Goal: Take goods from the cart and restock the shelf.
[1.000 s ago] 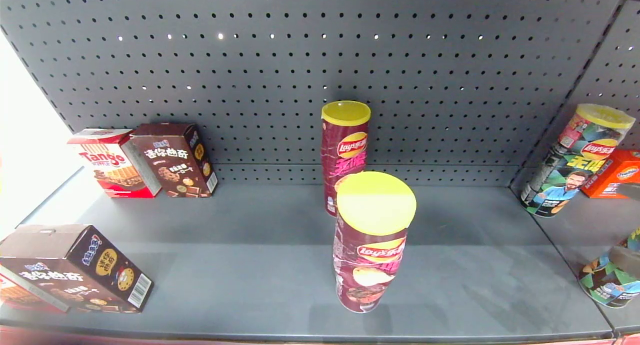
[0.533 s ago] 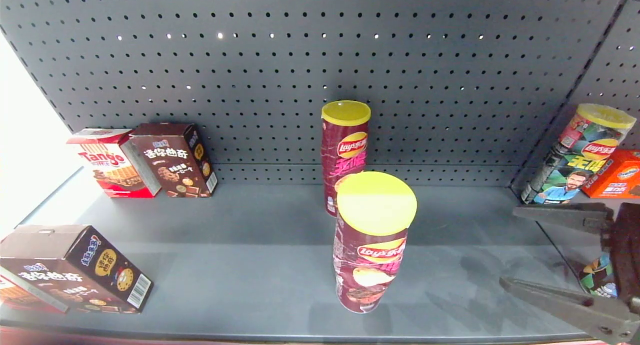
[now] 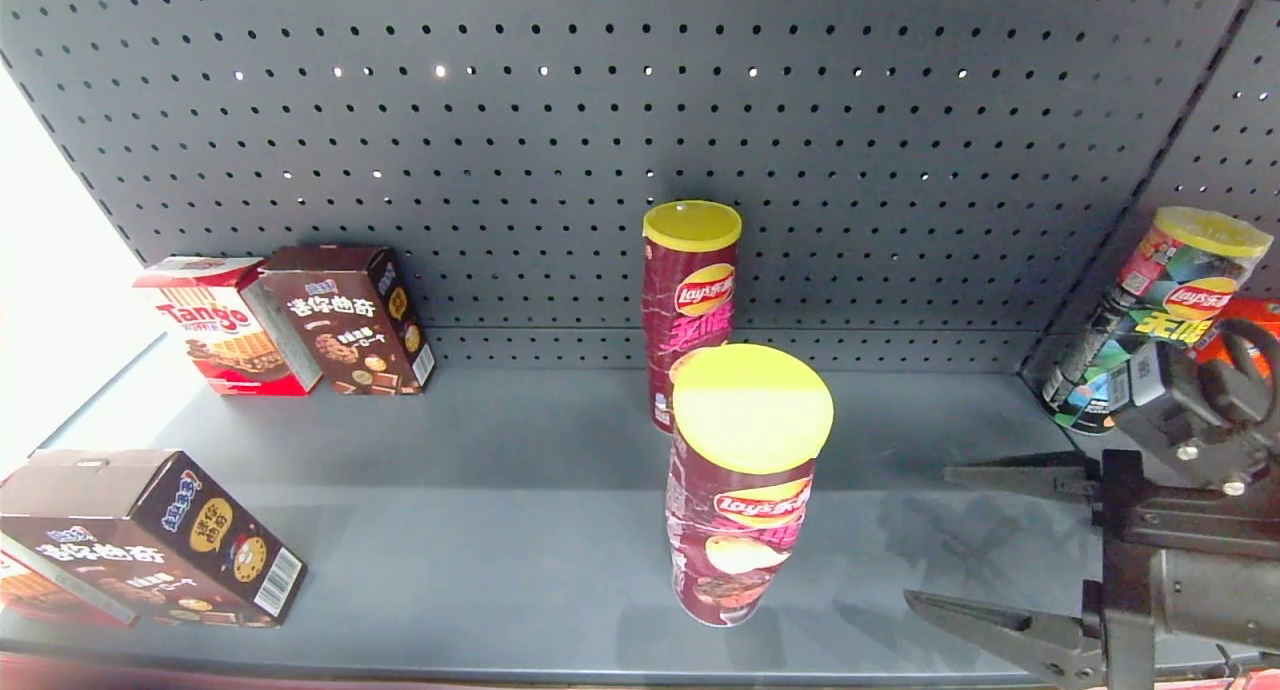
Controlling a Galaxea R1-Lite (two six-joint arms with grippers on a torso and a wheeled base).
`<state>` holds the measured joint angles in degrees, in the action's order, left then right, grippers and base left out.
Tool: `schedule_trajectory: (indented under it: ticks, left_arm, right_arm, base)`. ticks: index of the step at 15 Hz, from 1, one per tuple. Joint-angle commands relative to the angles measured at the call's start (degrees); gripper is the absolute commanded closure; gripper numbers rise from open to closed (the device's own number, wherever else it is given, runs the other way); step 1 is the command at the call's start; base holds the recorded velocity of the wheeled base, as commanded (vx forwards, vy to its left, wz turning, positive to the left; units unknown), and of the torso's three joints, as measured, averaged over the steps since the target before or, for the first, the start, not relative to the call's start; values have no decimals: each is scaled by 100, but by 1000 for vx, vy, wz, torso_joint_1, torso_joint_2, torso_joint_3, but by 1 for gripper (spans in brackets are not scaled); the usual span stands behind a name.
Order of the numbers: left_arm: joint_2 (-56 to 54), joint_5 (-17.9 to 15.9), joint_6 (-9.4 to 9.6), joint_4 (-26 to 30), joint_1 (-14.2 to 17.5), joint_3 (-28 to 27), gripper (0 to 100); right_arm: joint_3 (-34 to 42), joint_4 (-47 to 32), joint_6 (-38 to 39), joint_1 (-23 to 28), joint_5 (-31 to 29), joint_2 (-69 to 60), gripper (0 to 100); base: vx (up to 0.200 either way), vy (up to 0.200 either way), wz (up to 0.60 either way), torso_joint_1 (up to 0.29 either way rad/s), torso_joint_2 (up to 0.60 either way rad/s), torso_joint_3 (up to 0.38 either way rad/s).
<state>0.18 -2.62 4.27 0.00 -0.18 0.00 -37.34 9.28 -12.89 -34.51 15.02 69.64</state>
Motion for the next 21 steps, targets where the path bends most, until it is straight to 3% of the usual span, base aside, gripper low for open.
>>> schedule_trajectory:
  ticks: [1,21]
  left_arm:
    - [8,7,-5,0,1,0,0]
    - [8,-10,-22,0,1,0,0]
  right_arm:
    - [-28,4,-21,-21,-34,330,0]
    - [-880,232,-21,-302,-263,1789,0]
  base:
    - [0,0,0,0,0,0]
    - [0,0,0,0,0,0]
